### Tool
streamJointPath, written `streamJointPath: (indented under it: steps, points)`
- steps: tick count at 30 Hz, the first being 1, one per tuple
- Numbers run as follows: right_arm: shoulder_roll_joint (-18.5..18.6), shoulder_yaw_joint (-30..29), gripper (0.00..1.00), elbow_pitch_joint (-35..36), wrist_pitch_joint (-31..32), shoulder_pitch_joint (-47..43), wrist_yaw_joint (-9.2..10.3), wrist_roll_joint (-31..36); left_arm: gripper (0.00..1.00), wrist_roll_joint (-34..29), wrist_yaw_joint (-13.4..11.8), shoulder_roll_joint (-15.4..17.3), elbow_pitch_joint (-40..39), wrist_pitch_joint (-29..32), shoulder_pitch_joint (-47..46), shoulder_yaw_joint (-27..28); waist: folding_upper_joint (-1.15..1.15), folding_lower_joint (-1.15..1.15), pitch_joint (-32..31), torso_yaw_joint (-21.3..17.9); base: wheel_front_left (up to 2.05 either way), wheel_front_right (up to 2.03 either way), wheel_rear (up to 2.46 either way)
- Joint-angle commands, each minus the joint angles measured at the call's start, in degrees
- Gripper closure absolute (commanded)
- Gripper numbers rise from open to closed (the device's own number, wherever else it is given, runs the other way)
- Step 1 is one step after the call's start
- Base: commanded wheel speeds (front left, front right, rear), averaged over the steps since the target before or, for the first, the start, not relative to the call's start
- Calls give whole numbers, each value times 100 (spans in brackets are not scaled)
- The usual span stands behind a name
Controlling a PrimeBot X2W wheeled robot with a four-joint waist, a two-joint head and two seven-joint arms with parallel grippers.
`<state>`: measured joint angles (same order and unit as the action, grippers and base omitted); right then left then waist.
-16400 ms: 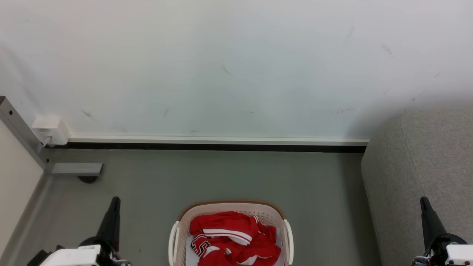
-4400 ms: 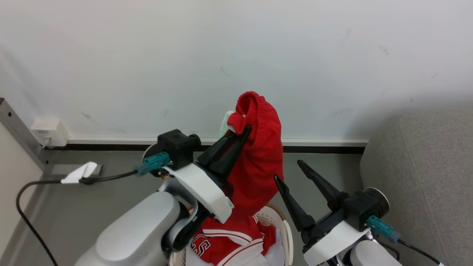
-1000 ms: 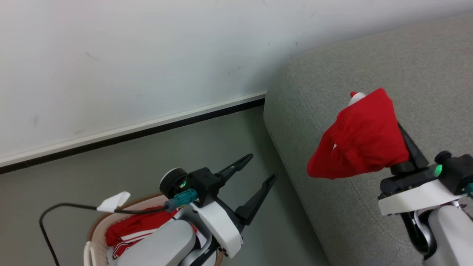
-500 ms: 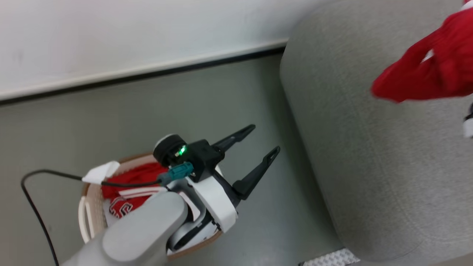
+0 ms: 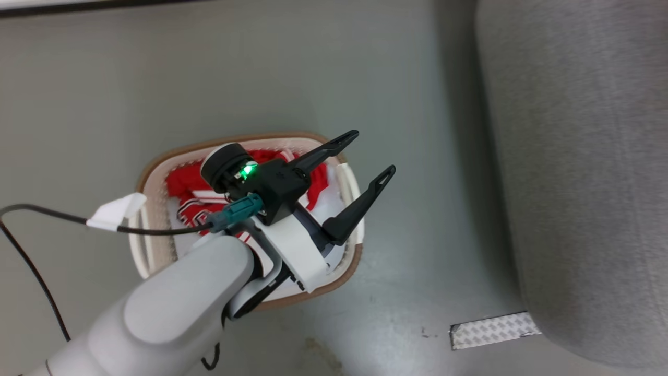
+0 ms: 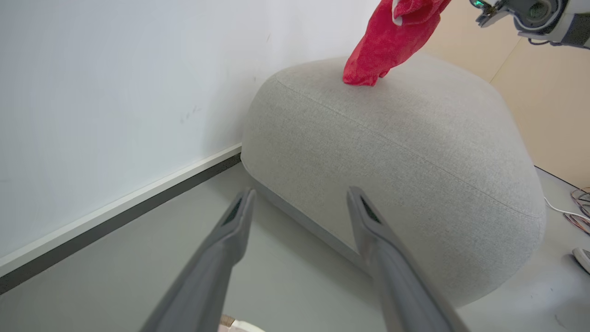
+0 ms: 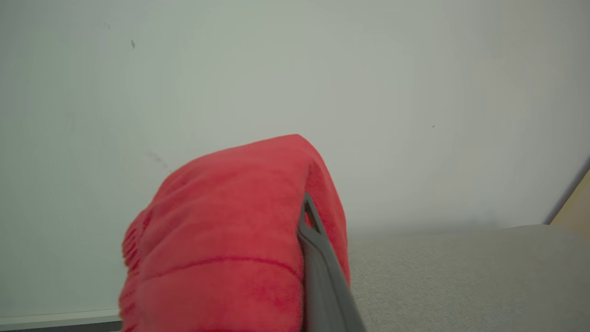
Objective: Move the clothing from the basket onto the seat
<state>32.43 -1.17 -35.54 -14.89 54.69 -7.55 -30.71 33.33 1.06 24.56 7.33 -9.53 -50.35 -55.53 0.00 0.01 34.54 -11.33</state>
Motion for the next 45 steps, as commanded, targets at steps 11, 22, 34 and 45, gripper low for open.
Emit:
streamJointPath:
  steps: [11, 22, 34, 45]
  points:
    - [172, 350, 100, -1436, 1162, 145, 13, 139, 0, 90, -12, 55, 148, -185, 38, 63, 0, -1, 304, 501, 0, 0, 0]
    - [284, 1079, 0, -1639, 2553, -108, 13, -457, 0, 214, 11, -72, 378, -385, 232, 71, 0, -1, -186, 469, 0, 0, 0]
    - [535, 2421, 0, -1119, 2893, -831, 13, -612, 0, 523, -77, -151, 774, -517, 887, 174, 0, -1, -1481, 175, 0, 0, 0]
    - [847, 2924, 0, -298, 2778, -1406, 13, -861, 0, 722, -240, -205, 820, -567, 1501, 429, 0, -1, -2515, 214, 0, 0, 0]
